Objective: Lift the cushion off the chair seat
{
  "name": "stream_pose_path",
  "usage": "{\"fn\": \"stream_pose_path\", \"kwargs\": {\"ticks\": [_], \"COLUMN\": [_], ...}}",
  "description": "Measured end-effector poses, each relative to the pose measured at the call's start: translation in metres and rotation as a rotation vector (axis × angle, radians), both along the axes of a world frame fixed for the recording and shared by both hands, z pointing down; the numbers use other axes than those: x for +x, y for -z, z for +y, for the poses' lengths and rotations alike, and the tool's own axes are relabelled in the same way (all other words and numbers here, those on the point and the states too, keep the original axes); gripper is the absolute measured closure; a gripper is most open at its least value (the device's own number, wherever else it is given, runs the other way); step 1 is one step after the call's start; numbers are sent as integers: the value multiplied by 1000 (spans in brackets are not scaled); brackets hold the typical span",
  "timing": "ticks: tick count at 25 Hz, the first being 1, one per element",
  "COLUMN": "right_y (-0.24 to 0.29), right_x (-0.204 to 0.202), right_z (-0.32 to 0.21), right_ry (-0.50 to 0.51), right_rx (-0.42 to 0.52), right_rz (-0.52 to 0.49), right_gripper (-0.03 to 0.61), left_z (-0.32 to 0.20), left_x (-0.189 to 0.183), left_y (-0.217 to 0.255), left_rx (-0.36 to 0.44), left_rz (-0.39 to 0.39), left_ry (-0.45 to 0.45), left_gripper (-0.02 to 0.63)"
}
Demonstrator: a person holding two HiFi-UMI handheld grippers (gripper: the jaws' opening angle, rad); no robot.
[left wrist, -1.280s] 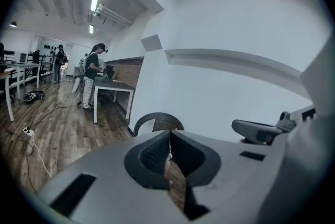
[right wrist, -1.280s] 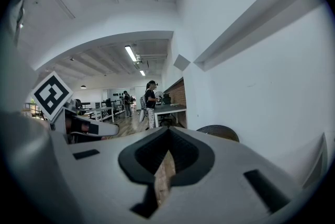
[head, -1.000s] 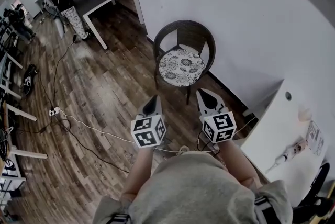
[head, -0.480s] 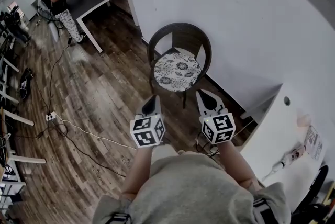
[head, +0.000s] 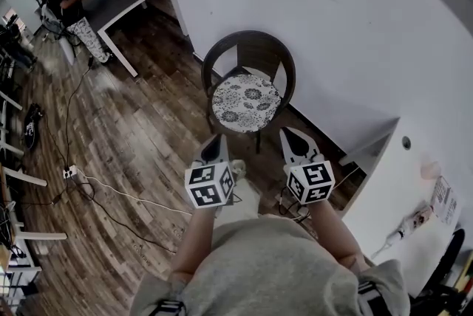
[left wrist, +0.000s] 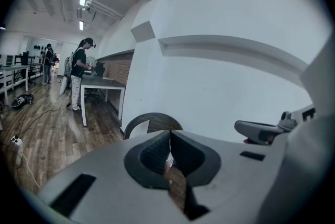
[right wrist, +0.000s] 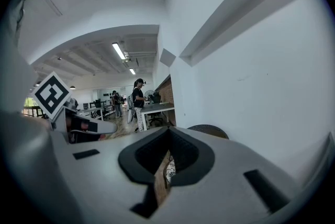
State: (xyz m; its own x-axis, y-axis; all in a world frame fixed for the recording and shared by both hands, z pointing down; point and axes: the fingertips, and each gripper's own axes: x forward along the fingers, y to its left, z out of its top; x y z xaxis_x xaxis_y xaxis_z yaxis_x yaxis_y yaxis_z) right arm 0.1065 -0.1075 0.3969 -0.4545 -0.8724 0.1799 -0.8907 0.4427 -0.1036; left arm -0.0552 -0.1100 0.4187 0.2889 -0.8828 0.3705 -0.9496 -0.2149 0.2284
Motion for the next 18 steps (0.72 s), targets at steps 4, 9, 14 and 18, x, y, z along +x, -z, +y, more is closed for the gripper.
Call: {"fn": "stream_pose_path", "kwargs": {"ticks": [4,9,14,18], "right_y": [-5,-3,-2,0], "right_x": [0,-3,-9,-15], "right_z": [-30,-73,-117,-150], "right_ry": [-17,-18,-24,-37], "right_rx": [3,5,4,-6], "right_rz": [4,22,34,43], "right_gripper": [577,577,577,577], "left_z": [-31,-76,-123,-161], "left_x": [-3,-5,-16,-28], "left_y": [-10,-11,-12,-12], "left_rx": [-8,-11,-15,-27], "left_rz": [3,10,13,11], "left_ry": [-10,-15,-9,-7], "left_gripper": [606,606,606,606]}}
